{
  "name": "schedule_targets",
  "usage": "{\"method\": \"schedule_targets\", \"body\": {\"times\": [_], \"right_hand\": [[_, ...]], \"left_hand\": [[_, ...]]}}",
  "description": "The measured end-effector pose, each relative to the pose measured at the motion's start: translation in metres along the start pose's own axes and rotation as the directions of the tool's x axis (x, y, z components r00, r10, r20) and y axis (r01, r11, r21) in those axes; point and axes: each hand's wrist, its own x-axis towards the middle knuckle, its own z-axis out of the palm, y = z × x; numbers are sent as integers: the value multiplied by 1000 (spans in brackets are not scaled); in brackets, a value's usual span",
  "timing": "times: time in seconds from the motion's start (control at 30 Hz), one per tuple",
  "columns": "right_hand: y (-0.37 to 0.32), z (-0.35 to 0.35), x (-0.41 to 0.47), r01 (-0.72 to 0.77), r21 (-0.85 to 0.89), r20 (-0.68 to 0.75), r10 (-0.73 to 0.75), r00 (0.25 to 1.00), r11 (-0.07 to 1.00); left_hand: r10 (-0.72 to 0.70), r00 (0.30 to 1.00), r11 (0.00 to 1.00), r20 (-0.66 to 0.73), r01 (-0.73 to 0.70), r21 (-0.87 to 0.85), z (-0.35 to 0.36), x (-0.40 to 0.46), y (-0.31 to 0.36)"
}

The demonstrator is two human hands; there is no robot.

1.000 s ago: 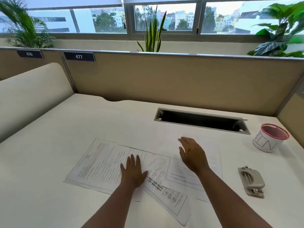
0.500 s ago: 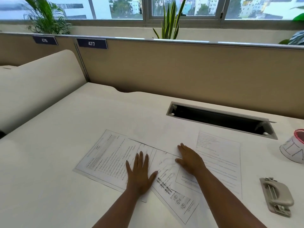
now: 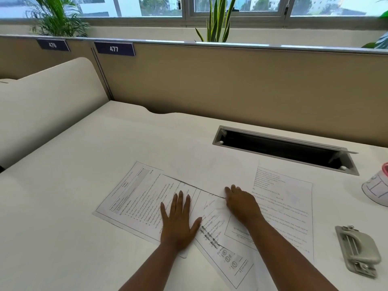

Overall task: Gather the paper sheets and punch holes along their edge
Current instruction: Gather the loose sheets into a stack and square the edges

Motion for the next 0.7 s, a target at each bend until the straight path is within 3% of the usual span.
{"method": "schedule_targets", "body": {"times": [0.2, 0.27, 0.33, 0.37, 0.4, 0.47, 0.53, 0.6, 0.7], "right_hand": [[-12, -23, -9, 88, -77, -85, -95, 992, 993], [-12, -27, -10, 78, -49, -158, -84, 984, 996], [-11, -36, -7, 71, -15, -262, -72, 962, 997], [-10, -42, -4, 59, 5, -318, -54, 946, 998], [-10, -47, 1, 41, 27, -369, -28, 929, 999], [-13, -59, 12, 5, 69, -461, 27, 887, 998], [-19, -74, 23, 2, 137, -536, 72, 841, 991], [-27, -90, 32, 39, 208, -592, 94, 800, 977], [-40, -115, 41, 145, 408, -603, 147, 784, 901]], "left_hand": [[25, 1000, 999, -8, -26, -25, -1, 1, -1], [19, 991, 997, -132, -30, -76, -10, -3, 2], [-144, 926, 981, -349, 87, -173, -20, -4, 2], [-292, 857, 948, -424, 201, -247, -25, -2, -1], [-466, 772, 875, -432, 330, -356, -30, 0, -5], [-795, 569, 559, -211, 552, -618, -46, 6, -14], [-926, 376, 222, 40, 626, -748, -60, 10, -23], [-939, 306, 78, 156, 633, -770, -66, 15, -32], [-928, 307, 67, 212, 696, -715, -68, 24, -40]]}}
